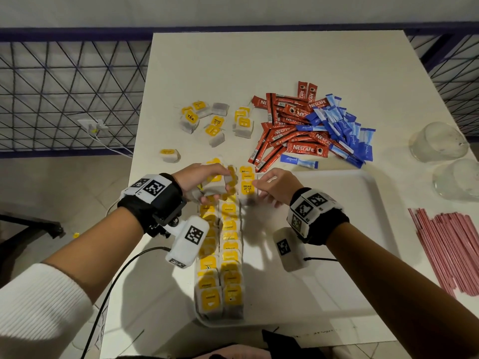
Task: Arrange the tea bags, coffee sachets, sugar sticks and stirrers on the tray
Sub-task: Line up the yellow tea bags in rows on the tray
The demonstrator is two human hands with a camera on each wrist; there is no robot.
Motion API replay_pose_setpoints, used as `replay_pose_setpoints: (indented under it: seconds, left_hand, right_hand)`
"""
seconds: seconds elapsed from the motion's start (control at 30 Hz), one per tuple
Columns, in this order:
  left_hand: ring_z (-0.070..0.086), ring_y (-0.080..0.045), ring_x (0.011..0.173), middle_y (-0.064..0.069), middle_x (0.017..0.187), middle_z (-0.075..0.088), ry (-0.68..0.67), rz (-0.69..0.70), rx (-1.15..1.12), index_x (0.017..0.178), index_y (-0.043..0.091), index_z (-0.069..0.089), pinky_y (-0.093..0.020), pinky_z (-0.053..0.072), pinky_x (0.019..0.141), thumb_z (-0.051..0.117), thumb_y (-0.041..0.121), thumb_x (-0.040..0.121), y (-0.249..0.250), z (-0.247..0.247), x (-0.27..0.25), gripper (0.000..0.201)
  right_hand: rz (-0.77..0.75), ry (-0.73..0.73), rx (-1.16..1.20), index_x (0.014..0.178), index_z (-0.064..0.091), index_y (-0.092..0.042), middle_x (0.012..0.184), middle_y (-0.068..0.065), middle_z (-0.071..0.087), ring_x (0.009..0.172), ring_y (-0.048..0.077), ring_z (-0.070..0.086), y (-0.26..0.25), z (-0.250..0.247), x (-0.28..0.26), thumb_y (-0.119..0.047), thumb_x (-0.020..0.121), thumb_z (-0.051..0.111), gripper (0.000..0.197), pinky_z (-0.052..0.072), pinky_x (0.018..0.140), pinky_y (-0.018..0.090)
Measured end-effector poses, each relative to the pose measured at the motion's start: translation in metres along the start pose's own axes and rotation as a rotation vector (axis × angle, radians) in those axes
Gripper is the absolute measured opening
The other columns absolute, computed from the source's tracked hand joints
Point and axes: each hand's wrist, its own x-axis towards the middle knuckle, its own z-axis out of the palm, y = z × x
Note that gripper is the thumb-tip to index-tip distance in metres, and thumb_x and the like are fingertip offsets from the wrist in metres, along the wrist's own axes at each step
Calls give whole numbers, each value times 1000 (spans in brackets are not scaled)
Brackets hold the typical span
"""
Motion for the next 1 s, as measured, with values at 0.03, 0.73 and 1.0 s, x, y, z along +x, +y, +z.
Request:
replay_pose_setpoints:
  seconds: [0.03, 0.73, 1.0]
  left_hand:
    - [45, -16, 42, -8, 66, 59, -33, -17, -35, 73, 10, 59, -11, 28, 32, 44, 22, 90, 1, 1, -1, 26]
    - [41, -10, 25, -4, 40, 51, -87, 129, 22, 84, 8, 51, -8, 24, 30, 41, 36, 95, 5, 34, -15, 32]
    - [44, -9, 33, 0, 64, 67, -24, 177, 163, 96, 6, 61, -12, 30, 31, 51, 27, 94, -10, 32, -16, 23]
  right_hand:
    - [-13, 6, 11, 84, 49, -16, 67, 0, 58, 55, 12, 51, -2, -2, -2, -28, 88, 59, 17, 41, 48, 23]
    - [-215, -68, 336, 75, 49, -12, 47, 3, 54, 40, 11, 52, -14, 2, -34, -12, 83, 67, 20, 51, 47, 23]
    - [-248, 7, 316, 96, 60, -5, 63, 4, 56, 44, 3, 53, -4, -7, -34, -13, 88, 60, 12, 49, 50, 18]
